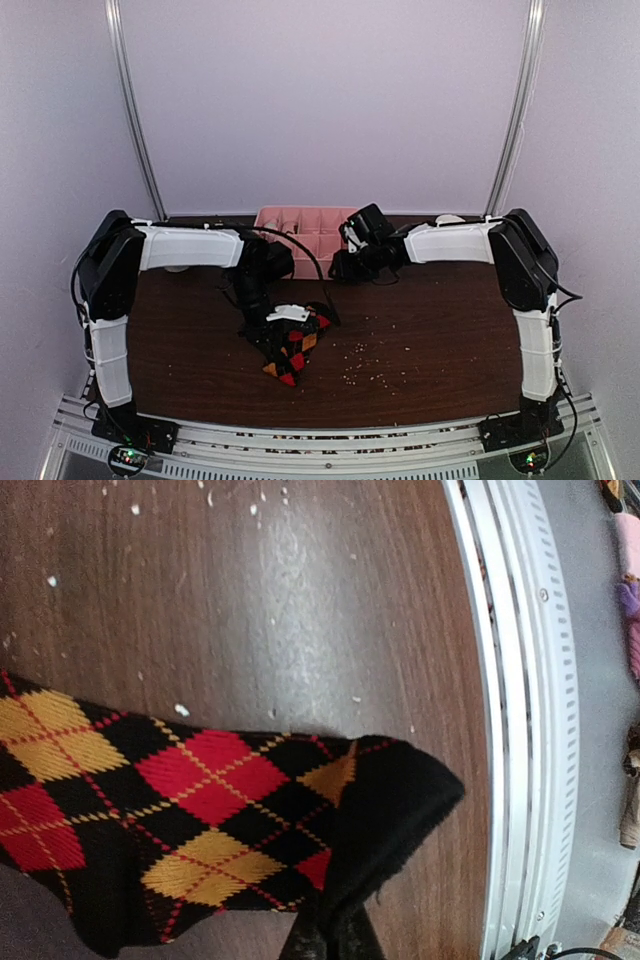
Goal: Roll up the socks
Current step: Put down the sock at the center of the board.
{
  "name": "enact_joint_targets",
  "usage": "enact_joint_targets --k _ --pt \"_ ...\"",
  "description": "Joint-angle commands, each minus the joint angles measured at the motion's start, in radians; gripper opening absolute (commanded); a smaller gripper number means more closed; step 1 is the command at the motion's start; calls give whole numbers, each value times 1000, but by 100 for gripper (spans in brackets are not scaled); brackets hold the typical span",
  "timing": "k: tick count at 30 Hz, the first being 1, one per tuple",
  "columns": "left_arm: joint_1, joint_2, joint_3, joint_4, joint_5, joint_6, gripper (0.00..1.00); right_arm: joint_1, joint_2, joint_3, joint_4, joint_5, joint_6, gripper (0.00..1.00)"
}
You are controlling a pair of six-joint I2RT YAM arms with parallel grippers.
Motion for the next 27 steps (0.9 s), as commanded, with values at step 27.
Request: enact_joint_targets --k 27 --pt "-16 -122 -233 206 -94 -105 0 197 -83 -319 54 394 -72 17"
